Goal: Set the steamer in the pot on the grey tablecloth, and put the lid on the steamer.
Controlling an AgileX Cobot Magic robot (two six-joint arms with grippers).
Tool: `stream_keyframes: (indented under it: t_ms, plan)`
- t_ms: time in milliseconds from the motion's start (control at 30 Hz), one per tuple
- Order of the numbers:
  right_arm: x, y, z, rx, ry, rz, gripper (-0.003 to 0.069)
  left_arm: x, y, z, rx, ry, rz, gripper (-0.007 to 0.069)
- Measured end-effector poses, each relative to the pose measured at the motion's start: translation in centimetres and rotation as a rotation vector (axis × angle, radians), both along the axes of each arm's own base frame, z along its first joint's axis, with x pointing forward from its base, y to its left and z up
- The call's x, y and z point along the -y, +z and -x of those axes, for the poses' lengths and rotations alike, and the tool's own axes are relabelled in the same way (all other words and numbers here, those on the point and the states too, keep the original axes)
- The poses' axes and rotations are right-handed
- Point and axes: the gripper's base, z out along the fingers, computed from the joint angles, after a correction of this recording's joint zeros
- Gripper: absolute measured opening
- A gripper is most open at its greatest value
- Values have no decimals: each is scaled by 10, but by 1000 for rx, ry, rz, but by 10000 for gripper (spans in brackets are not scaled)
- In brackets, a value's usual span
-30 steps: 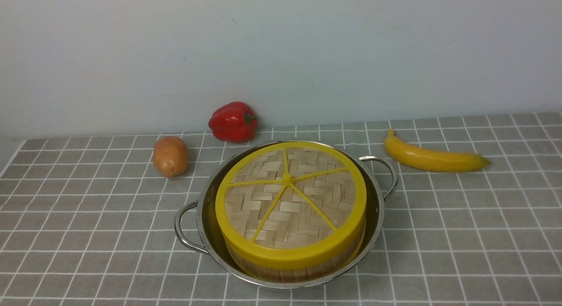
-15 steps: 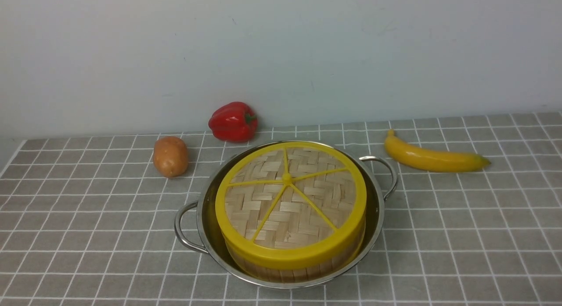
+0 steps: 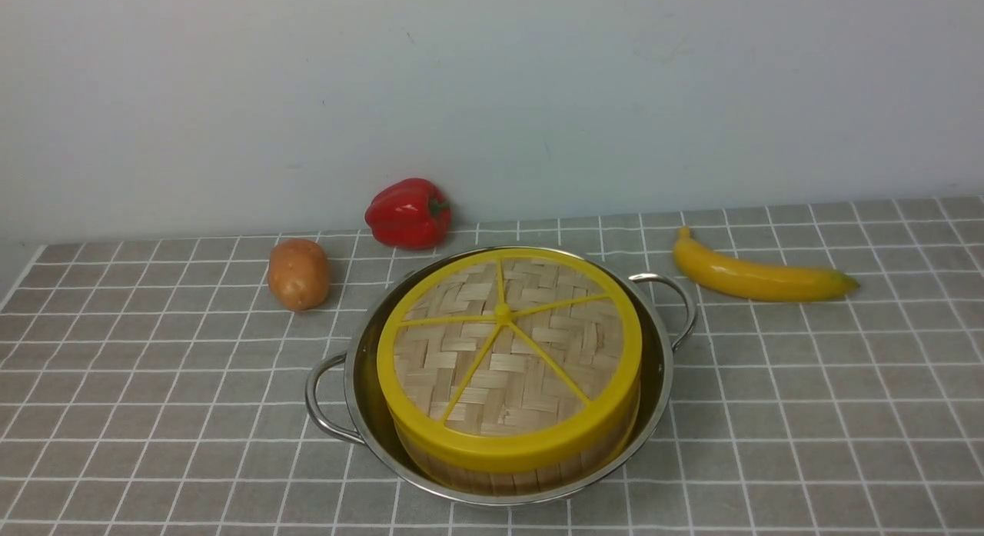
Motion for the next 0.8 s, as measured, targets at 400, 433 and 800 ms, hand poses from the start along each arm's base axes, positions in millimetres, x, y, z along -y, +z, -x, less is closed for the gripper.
stream_keyframes:
  t_ms: [400,433,800]
  plan:
    - [0,0,0,0,0,1,239,0,0,0,0,0,0,243]
    - [0,0,0,0,0,1,239,0,0,0,0,0,0,243]
    - [0,0,0,0,0,0,240,0,0,0,0,0,0,243]
